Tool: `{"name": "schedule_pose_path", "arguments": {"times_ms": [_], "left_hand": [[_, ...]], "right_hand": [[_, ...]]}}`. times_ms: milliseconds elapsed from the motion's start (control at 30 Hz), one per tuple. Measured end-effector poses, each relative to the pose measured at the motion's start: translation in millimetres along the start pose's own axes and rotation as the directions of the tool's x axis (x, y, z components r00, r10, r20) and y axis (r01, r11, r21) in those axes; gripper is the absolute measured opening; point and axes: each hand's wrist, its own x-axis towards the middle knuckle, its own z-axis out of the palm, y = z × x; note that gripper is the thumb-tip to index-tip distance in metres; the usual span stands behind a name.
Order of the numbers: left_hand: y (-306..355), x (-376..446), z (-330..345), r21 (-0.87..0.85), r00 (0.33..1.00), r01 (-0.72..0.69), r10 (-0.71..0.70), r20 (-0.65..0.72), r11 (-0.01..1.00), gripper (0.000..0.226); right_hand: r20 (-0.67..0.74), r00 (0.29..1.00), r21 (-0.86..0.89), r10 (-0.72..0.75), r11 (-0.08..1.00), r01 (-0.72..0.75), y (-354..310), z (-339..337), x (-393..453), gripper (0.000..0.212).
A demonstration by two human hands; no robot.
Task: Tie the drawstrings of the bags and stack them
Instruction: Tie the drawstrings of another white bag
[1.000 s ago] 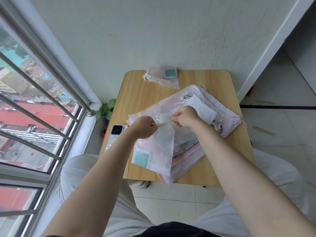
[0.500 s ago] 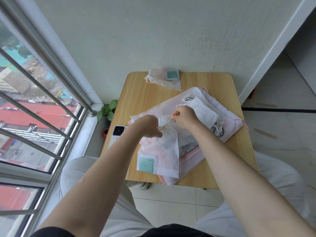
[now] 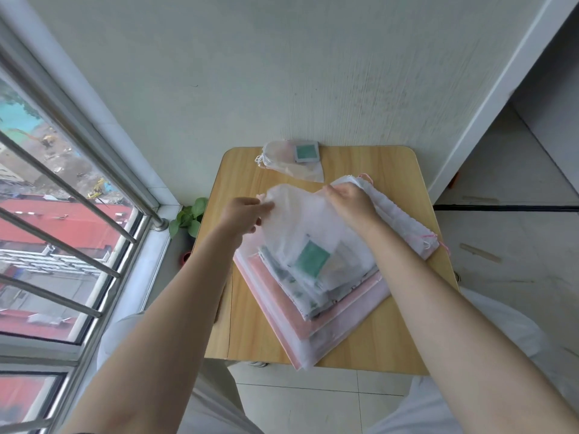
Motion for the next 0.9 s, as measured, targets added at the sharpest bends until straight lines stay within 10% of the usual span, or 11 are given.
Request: {"name": "schedule_pose_path", "arguments": {"times_ms": [133,267,400,567,900], "left_hand": [[-2.7,17.4,2.2,-0.389,0.973,0.198,-0.229,-0.036,0.9,0.019],[-6.3,44.1,15.5,-0.583,0.936,0.287,-0.351,0.004,0.76,0.019],[3.9,72.6,22.4,-0.568,0.916,0.321,-0.4,-0.017,0.758,0.02],[40.9,102.5,28.6,-0.619,0.955,0.198,-0.291,-0.052,0.76,0.023],[13.6,58.2,69.7,0.348,0.992,0.025,-0.067,0.11,0.937,0.019]], "right_hand": [[0.169,0.975,0.283,0.145,0.94,-0.189,2.8,-6.6,8.1,0.037],[0.392,0.887,0.116,0.246,0.943,-0.313,3.7,3.9,23.1,0.026],[0.276,0.903,0.017,0.33,0.937,-0.348,-6.2,1.5,48.2,0.016],[0.05,0.96,0.344,0.276,0.897,-0.277,-21.0,-6.7,87.4,0.044],[0.034,0.991,-0.343,0.126,0.933,-0.107,1.1,-12.2,47.9,0.015]]}}
